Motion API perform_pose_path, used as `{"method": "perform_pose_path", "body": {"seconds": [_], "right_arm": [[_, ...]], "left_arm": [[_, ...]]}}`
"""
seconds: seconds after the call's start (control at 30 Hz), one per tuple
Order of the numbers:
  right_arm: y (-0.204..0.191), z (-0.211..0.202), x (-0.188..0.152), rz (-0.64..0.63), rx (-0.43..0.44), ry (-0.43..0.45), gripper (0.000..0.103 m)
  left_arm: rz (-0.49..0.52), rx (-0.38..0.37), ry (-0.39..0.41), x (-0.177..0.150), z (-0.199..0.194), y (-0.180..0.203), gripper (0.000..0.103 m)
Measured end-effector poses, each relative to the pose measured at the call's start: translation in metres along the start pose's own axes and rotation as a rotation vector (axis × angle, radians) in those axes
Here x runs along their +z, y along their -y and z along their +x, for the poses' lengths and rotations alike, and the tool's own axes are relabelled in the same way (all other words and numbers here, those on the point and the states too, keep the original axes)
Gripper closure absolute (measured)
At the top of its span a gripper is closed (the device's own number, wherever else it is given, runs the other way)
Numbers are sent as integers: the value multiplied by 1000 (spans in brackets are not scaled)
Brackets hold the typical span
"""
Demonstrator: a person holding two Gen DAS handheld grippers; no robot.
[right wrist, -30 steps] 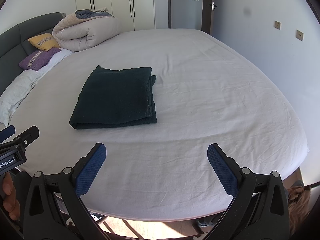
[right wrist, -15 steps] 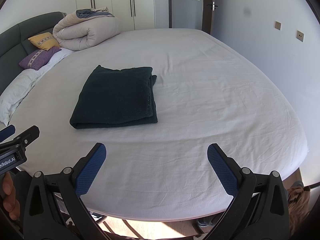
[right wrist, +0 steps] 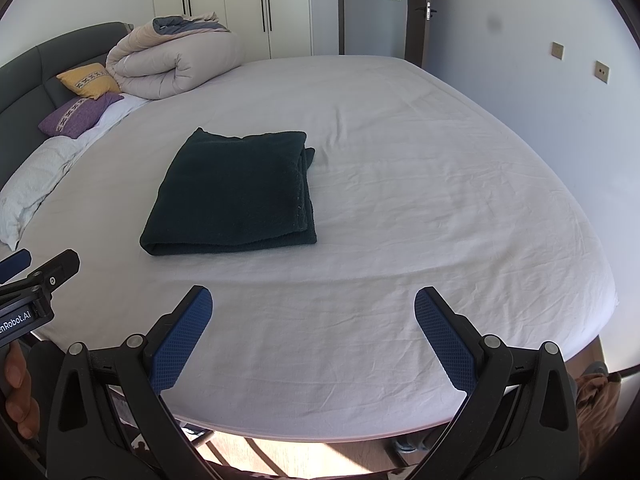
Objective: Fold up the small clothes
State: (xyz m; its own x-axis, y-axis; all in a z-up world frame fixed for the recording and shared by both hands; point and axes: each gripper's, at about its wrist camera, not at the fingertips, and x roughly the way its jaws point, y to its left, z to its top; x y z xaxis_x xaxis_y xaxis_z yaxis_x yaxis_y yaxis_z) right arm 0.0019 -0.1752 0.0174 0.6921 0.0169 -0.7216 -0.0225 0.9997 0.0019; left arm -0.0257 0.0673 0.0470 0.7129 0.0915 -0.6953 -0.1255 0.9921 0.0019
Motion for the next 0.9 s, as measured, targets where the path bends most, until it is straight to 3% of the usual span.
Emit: {"method": "perform_pose_path", "body": {"seconds": [0.9], "right_arm": [[1,5,-3,-4,10,-12,0]], "left_arm": [[16,9,3,2,0,-1,0]]}}
